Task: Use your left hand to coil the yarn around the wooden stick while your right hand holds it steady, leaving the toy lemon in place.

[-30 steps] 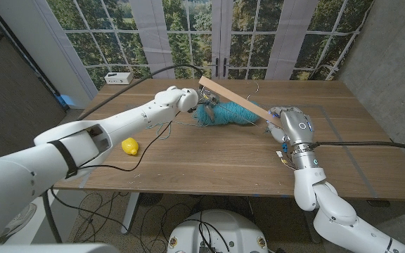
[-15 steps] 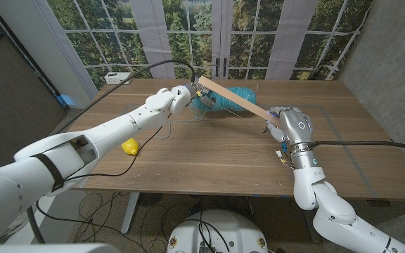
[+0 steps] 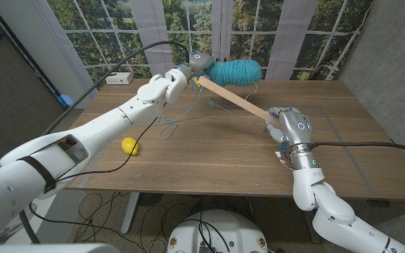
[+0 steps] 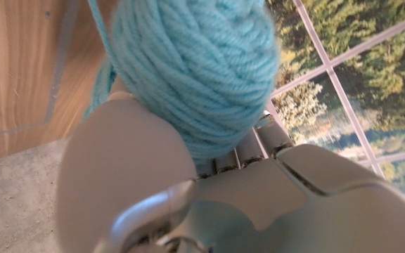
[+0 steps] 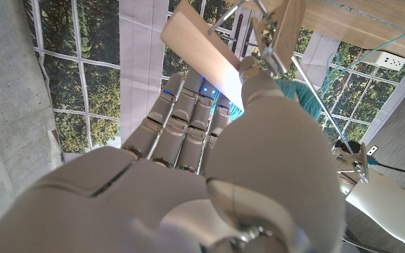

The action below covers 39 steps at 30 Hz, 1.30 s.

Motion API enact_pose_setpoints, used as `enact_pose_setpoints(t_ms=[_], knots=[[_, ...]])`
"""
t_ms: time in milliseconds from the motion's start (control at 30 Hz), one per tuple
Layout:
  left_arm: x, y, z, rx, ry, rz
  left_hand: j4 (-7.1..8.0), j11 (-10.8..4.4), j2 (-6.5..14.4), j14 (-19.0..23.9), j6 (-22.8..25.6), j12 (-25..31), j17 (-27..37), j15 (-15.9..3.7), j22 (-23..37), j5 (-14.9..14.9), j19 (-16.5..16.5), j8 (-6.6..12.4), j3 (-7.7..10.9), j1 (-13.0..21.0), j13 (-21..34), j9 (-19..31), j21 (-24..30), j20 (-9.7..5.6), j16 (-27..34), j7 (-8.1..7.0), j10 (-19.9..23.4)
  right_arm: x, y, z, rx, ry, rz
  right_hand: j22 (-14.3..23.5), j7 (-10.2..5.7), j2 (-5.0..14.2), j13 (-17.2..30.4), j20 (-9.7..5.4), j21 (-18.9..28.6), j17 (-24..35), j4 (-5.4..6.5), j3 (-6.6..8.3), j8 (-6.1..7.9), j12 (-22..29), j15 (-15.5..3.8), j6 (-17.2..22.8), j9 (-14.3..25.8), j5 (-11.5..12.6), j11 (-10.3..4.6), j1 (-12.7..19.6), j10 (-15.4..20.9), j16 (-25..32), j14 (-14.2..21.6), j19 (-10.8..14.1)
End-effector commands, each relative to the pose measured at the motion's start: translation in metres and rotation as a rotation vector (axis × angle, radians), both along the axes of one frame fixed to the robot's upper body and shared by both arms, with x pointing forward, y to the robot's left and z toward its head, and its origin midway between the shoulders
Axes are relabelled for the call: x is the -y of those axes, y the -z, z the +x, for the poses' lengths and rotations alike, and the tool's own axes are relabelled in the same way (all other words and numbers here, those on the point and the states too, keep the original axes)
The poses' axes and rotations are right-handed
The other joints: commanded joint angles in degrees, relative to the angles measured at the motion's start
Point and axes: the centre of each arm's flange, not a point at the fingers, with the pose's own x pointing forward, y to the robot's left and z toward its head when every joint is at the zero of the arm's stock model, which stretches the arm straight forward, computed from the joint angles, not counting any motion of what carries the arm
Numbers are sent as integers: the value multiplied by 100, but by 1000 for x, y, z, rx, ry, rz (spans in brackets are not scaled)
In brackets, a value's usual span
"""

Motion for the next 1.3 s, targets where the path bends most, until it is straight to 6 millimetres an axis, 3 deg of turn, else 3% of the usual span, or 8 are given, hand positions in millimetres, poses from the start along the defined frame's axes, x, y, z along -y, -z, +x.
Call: enact_pose_setpoints(t_ms=[33, 567, 967, 1300], knots=[[7, -41, -39, 148, 30, -21, 550, -1009, 933, 619, 1063, 58, 30, -1103, 33, 27, -46, 29, 526, 893, 344, 38, 55, -4, 27, -619, 967, -4, 4, 2, -10, -39, 2, -8, -403, 363, 751, -19, 46, 20, 23, 0, 649, 37, -523, 796, 455, 23, -286, 331, 354, -25, 59, -16], [21, -76, -80, 242, 100, -57, 581, -1032, 908, 663, 1070, 134, 48, -1142, 68, 40, -54, 29, 569, 872, 503, 96, 198, -35, -19, -630, 928, -17, 3, 6, 3, -117, -1, -10, -389, 354, 763, -21, 91, 60, 13, -12, 677, 51, -533, 803, 457, 24, -279, 346, 359, -53, 80, -33], [16, -93, -111, 230, 149, -85, 592, -1041, 896, 674, 1071, 184, 106, -1156, 94, 46, -63, 17, 580, 862, 614, 121, 309, -37, -22, -640, 911, -33, -16, 21, 25, -178, -29, -9, -376, 337, 749, -22, 133, 82, -5, -20, 690, 59, -528, 837, 432, 28, -279, 369, 394, -61, 143, -30], [11, -94, -128, 233, 193, -118, 590, -1045, 888, 675, 1084, 221, 159, -1165, 111, 52, -85, 23, 585, 865, 690, 153, 381, -45, -15, -640, 912, -48, -35, 34, 36, -217, -67, -9, -368, 331, 748, -17, 168, 97, -17, -25, 698, 63, -535, 831, 435, 32, -298, 389, 399, -76, 183, -33]])
